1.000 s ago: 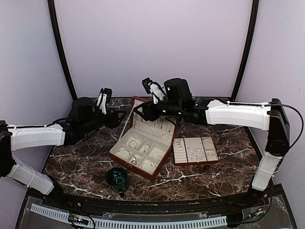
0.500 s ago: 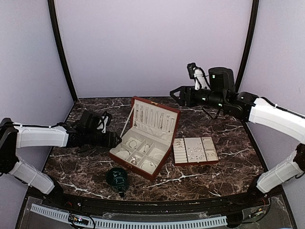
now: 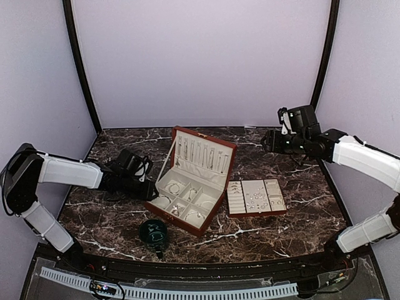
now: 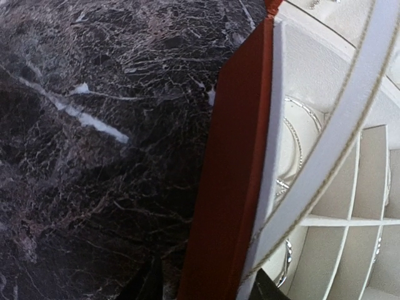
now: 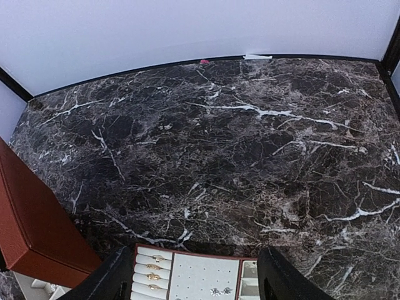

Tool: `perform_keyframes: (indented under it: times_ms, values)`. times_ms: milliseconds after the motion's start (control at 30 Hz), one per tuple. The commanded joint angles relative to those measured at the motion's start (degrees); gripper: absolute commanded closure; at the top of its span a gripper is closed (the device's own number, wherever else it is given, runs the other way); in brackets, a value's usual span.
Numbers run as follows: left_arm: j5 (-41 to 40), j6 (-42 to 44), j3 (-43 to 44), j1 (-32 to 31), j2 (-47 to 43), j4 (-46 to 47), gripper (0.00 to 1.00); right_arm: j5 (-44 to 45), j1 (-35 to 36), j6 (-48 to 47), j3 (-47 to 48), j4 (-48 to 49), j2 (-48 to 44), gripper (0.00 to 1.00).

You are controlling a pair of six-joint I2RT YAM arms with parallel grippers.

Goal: Organize the mixed jewelry
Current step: Adjust the jewelry box at the center of the board.

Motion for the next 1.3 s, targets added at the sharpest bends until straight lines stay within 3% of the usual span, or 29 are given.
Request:
perform_keyframes:
  times_ms: [0,233,533,867,1133,1267]
  values:
    - [-0.26,1.41,1.51,0.28,-0.80,-2.47,0.63,2.86,-0.79,1.33,-1.12,-0.11,-1.68,0.32]
    - [-1.29,1.52,1.96,0.28,-1.38,-4.05,0.81,5.79,-4.26,2.46,-3.28,-4.47,0.50,0.33]
    - [-3.56,-0.91,1.75,0.35,-3.15,-3.99,0.99,-0.47,-10.69,5.43,-9.71,-6.79,2.17,0.36]
    - [-15.67,-12.48,3.68,0.30,-3.33,-3.01,1.00,-6.70,-10.74,5.12,-14.07,-6.90,7.83,0.50]
    - [-13.75,-15.10,6.15,0.35,-0.20,-0.02,1.00,-7.75,-10.59,4.94,-16.15,-5.86,9.72,0.65]
    - [-12.39,-15.11,5.79,0.28,0.00,0.62,0.95,-7.63,-10.57,4.88,-16.59,-5.20,10.30,0.72]
